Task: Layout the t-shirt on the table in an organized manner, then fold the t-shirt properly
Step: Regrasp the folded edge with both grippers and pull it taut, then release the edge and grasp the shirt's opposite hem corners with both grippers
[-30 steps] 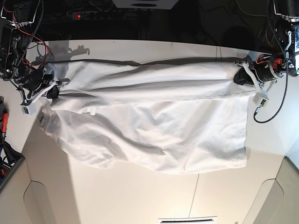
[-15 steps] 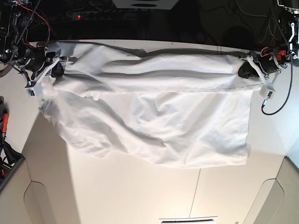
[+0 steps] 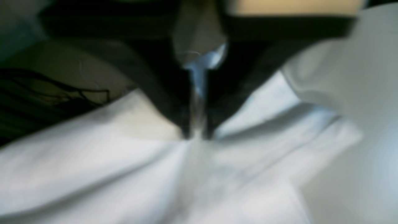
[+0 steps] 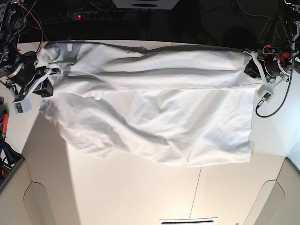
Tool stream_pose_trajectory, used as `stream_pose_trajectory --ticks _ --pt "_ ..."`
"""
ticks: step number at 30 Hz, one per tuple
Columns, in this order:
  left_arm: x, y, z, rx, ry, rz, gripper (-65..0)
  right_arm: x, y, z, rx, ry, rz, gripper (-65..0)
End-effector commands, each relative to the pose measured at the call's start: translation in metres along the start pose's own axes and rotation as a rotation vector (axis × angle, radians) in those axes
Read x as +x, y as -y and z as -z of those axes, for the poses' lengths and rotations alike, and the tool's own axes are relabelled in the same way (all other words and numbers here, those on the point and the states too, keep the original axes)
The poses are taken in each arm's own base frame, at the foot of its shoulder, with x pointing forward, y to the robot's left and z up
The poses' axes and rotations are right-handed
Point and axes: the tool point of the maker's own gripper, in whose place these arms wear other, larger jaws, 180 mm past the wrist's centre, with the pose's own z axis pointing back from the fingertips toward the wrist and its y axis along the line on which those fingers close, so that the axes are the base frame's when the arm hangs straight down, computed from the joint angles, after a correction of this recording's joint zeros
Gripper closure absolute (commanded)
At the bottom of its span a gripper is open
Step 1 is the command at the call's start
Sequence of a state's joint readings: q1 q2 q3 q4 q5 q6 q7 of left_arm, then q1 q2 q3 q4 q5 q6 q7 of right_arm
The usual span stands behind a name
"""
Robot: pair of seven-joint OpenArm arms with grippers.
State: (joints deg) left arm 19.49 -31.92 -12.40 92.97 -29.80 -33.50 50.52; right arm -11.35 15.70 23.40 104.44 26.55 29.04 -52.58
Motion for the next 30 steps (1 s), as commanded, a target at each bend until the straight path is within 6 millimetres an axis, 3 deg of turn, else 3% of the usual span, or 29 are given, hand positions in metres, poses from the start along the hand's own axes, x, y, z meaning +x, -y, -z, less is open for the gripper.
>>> stream_pose_trajectory --ticks 1,3,6,9,13,17,19,21,25,30 --pt "0.024 -0.006 -0.011 0.016 0.065 0.04 -24.7 0.027 0.006 -0.012 -0.024 0.09 -0.029 -8.1" --pt "0.04 -0.003 -0.016 0.022 0.105 0.071 -27.6 0.05 0.014 -0.026 -0.062 0.161 -0.048 -14.9" --pt "0.055 -0.004 -0.02 0.029 0.145 0.086 -27.6 0.081 0.028 -0.039 -0.11 0.253 -0.051 -16.3" --pt "0.062 -0.006 -0.021 0.033 0.164 0.088 -27.6 0.102 0.043 -0.039 -0.146 0.31 -0.038 -18.9" --pt "0.07 -0.008 -0.022 0.039 0.185 0.092 -27.6 0.116 0.073 -0.016 -0.154 0.315 0.02 -28.3" --pt "0.07 -0.008 -0.022 0.039 0.185 0.092 -27.6 0.107 0.115 0.025 -0.128 0.214 0.154 -31.0" --pt "0.071 -0.008 -0.022 0.039 0.187 0.092 -27.6 0.099 0.126 0.049 -0.073 0.162 0.26 -31.5" --pt "0.072 -0.008 -0.022 0.038 0.193 0.091 -27.6 0.089 0.124 0.072 0.006 0.108 0.34 -31.5" --pt "0.074 -0.007 -0.022 0.035 0.206 0.09 -27.6 0.065 0.101 0.111 0.118 0.007 0.466 -31.5" --pt "0.077 -0.002 -0.021 0.025 0.226 0.079 -27.6 0.043 0.057 0.144 0.152 -0.097 0.388 -31.4"
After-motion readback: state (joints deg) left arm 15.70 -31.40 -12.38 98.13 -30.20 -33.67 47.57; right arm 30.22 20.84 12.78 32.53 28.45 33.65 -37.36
